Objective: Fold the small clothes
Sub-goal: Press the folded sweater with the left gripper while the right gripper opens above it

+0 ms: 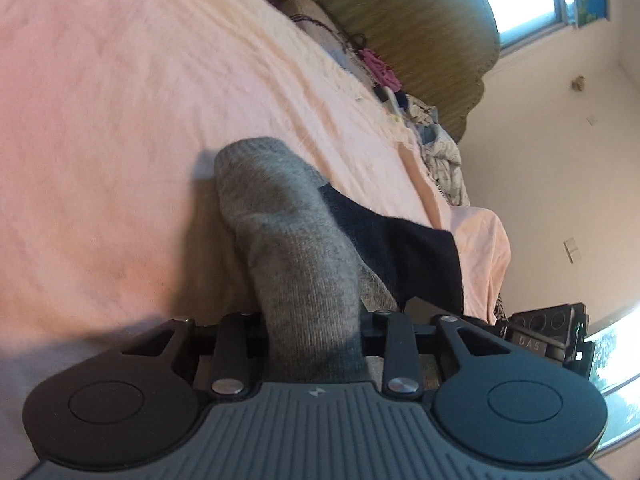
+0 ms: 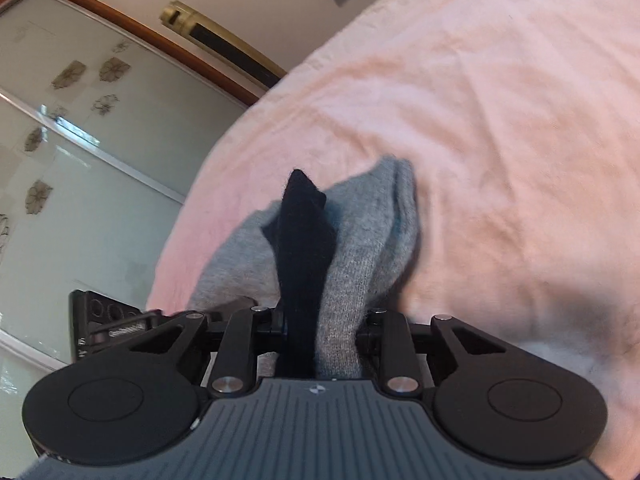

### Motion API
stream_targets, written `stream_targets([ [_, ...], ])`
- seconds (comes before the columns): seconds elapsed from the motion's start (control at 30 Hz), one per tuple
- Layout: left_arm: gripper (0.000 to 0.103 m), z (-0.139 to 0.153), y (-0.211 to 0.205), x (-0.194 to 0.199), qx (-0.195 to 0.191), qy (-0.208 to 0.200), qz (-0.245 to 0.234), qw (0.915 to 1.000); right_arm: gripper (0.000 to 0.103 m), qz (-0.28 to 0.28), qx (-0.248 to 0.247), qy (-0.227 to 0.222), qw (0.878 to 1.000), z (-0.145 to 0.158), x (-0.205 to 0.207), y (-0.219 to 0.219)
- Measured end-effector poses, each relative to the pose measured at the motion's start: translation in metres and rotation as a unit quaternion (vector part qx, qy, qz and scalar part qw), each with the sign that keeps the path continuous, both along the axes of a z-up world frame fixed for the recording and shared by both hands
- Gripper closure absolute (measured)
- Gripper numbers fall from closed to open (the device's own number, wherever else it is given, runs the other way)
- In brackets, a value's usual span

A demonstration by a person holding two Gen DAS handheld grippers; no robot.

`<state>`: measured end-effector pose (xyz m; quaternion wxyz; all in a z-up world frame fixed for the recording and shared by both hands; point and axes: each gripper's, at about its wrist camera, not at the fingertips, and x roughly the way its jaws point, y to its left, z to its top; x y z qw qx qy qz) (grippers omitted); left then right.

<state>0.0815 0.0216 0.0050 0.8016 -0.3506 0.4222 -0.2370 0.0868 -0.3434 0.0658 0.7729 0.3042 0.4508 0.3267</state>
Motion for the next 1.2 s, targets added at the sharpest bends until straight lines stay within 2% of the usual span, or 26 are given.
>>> stream_targets([
  [0.13,0.074,0.034,0.034,-0.005,0.020,-0.031,0.008,0.9993,0.074,0.020,0.035,-0.026,0.999,0.025,-0.002,0.023],
  [0.23,0.074,0.054,0.067,0.000,0.042,-0.045,0.032,0.9976,0.074,0.032,0.075,-0.024,0.996,0.030,0.013,0.047],
  [0.3,0.071,0.054,0.084,0.010,0.063,-0.034,0.043,0.9965,0.074,0.034,0.087,-0.018,0.995,0.029,0.028,0.067],
  [0.33,0.066,0.047,0.089,0.017,0.083,-0.025,0.041,0.9954,0.073,0.032,0.086,-0.009,0.996,0.024,0.037,0.077],
  [0.37,0.064,0.038,0.096,0.022,0.101,-0.009,0.046,0.9938,0.069,0.025,0.079,0.000,0.997,0.017,0.047,0.086],
  [0.4,0.065,0.028,0.105,0.022,0.112,0.018,0.066,0.9914,0.058,0.012,0.064,0.009,0.998,0.009,0.055,0.092],
  [0.43,0.065,0.020,0.116,0.016,0.102,0.034,0.085,0.9906,0.040,-0.006,0.048,0.025,0.999,0.000,0.060,0.095],
  [0.47,0.060,0.014,0.127,0.006,0.064,0.031,0.094,0.9930,0.036,-0.024,0.038,0.041,0.998,-0.008,0.061,0.093],
  [0.5,0.054,0.012,0.135,-0.006,0.028,0.024,0.093,0.9950,0.036,-0.027,0.042,0.047,0.998,-0.013,0.056,0.088],
  [0.57,0.024,0.011,0.141,-0.034,-0.012,0.005,0.089,0.9960,0.033,-0.008,0.053,0.038,0.998,-0.014,0.037,0.077],
  [0.63,0.021,0.006,0.137,-0.060,-0.046,-0.004,0.081,0.9956,0.032,0.014,0.042,0.029,0.999,-0.010,0.014,0.065],
  [0.73,0.021,-0.007,0.115,-0.084,-0.069,0.010,0.042,0.9967,0.032,0.042,0.041,0.051,0.997,-0.019,-0.018,0.056],
  [0.8,0.024,-0.014,0.100,-0.093,-0.056,0.009,0.030,0.9980,0.034,0.054,0.036,0.042,0.997,-0.023,-0.037,0.056],
  [0.83,0.029,-0.010,0.091,-0.095,-0.026,-0.007,0.026,0.9993,0.033,0.057,0.037,0.038,0.997,-0.022,-0.044,0.058],
  [0.87,0.050,-0.010,0.086,-0.096,-0.010,-0.008,0.021,0.9997,0.034,0.057,0.038,0.041,0.997,-0.022,-0.047,0.059],
  [0.9,0.062,-0.011,0.083,-0.093,-0.006,0.004,0.014,0.9999,0.040,0.056,0.040,0.044,0.997,-0.022,-0.050,0.060],
  [0.93,0.082,-0.014,0.081,-0.090,-0.002,0.021,0.005,0.9998,0.056,0.061,0.042,0.047,0.996,-0.023,-0.051,0.062],
  [1.0,0.087,-0.012,0.086,-0.088,0.006,0.030,0.005,0.9995,0.082,0.073,0.047,0.074,0.993,-0.034,-0.055,0.069],
  [1.1,0.089,0.000,0.095,-0.097,0.029,0.017,0.000,0.9994,0.082,0.094,0.030,0.047,0.994,-0.025,-0.073,0.071],
  [1.17,0.087,-0.007,0.096,-0.102,0.050,0.017,-0.008,0.9986,0.083,0.104,0.023,0.037,0.994,-0.020,-0.085,0.071],
  [1.2,0.085,-0.009,0.095,-0.104,0.060,0.000,-0.011,0.9981,0.082,0.106,0.006,0.033,0.994,-0.023,-0.088,0.073],
])
